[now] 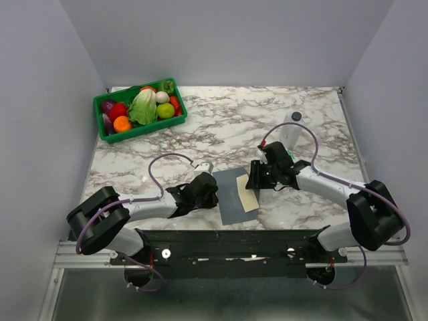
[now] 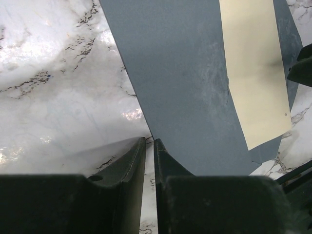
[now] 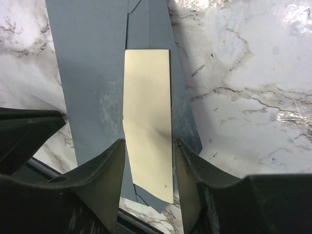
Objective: Place the letter into the envelope and seal it
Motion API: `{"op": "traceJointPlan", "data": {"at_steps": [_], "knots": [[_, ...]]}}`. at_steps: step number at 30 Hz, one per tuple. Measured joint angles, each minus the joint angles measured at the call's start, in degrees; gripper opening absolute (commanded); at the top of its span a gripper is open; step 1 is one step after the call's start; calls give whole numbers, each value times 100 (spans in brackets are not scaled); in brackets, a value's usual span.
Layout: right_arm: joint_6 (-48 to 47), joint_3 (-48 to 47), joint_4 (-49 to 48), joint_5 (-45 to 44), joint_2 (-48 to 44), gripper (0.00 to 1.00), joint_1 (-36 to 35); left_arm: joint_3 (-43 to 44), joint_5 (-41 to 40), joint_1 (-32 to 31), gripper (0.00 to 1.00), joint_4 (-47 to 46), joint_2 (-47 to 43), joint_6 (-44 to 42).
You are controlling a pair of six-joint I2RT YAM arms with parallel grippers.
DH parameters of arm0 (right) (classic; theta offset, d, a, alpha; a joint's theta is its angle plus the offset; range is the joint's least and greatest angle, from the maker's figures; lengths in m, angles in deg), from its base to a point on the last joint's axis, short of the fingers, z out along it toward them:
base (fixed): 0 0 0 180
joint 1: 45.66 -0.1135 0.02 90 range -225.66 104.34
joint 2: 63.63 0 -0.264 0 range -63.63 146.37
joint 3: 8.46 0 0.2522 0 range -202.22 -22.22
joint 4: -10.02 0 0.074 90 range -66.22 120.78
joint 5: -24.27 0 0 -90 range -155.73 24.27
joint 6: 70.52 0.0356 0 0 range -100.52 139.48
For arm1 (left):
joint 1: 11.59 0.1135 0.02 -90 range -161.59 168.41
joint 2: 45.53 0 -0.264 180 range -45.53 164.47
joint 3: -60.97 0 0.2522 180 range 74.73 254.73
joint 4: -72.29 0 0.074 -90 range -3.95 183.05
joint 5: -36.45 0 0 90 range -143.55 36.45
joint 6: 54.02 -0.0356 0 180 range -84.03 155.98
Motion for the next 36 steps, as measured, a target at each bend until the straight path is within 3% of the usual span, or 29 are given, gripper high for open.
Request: {"op": "traceJointPlan", "data": {"at_steps": [7, 36], "knots": [[4, 0, -46, -2, 214, 45, -2, -2, 0, 0, 22, 0, 2, -2], [72, 2, -455, 50, 675, 43, -258, 129, -20, -170, 21, -72, 186, 20]]}}
